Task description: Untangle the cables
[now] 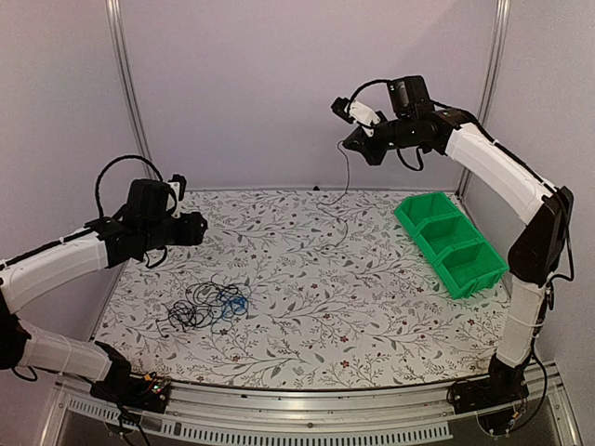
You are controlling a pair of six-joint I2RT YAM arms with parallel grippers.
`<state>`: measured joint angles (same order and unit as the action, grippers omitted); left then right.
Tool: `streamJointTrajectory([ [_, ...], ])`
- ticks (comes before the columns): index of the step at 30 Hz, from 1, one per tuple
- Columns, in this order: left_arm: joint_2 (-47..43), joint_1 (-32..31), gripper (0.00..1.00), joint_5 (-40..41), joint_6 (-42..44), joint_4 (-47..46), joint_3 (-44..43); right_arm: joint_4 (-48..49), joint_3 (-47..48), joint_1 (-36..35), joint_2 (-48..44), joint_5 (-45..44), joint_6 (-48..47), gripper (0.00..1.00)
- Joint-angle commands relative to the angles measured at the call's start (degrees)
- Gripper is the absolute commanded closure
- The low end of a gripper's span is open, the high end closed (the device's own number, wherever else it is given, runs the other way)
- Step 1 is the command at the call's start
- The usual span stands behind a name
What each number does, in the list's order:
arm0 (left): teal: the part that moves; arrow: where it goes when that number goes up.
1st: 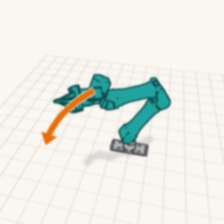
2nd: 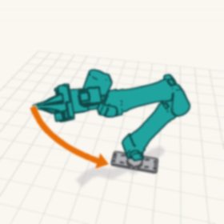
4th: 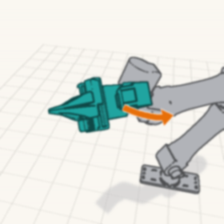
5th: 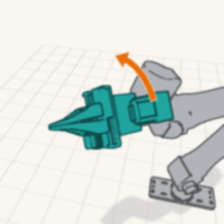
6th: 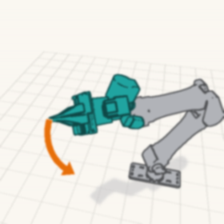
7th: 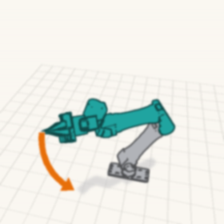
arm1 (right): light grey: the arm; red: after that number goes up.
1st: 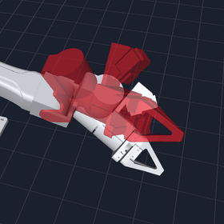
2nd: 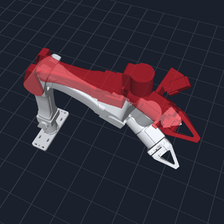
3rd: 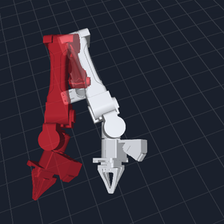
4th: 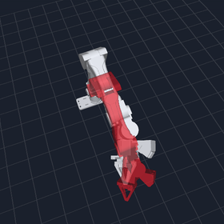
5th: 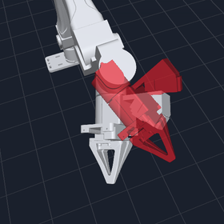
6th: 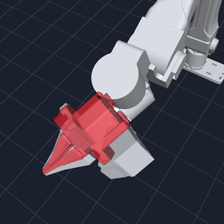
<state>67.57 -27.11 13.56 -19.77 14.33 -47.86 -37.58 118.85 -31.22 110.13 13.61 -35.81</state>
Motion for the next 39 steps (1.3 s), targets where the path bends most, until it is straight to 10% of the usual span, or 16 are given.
streamJointTrajectory([
  [1,2.7,-0.4,0.36,-1.6,3.7,-1.8,-2.4,2.5,2.4,1.6,-0.9,-2.8,-1.5,1.00],
  [39,11.2,-0.3,0.36,-6.4,3.0,-5.1,-5.0,11.3,-0.3,27.3,-11.5,-5.3,-10.4,1.00],
])
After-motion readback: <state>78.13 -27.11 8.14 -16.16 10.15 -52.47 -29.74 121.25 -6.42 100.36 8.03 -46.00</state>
